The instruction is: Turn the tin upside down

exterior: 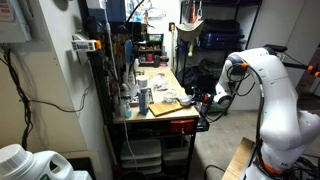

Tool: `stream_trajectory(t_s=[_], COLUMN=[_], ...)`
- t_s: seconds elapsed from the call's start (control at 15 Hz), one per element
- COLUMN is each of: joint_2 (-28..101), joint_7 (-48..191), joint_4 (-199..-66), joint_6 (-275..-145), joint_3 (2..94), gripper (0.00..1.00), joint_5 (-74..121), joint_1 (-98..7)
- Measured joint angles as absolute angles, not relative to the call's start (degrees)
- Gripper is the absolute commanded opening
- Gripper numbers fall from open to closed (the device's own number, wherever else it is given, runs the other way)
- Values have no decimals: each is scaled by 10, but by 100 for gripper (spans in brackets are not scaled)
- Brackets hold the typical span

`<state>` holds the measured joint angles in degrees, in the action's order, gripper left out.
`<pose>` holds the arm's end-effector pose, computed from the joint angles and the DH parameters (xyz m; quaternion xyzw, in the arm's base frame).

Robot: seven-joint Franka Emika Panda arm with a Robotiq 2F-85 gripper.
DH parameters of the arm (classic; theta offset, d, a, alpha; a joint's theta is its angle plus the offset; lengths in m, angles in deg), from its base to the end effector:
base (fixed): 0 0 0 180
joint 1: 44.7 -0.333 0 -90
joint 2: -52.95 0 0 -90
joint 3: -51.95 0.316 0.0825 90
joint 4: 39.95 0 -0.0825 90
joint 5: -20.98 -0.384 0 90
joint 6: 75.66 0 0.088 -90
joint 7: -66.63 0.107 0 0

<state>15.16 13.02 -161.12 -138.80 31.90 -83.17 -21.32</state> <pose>0.4651 -0.2524 0.1780 -0.5301 0.2549 -0.2143 0.7798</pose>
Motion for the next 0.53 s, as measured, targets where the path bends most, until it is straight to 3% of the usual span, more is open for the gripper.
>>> stream_trajectory(t_s=[0.53], joint_2=[216], joint_7=[163], joint_4=[-1615], joint_6=[-1565], joint_3=[318], gripper=[100], joint_5=[-827], joint_1=[-265])
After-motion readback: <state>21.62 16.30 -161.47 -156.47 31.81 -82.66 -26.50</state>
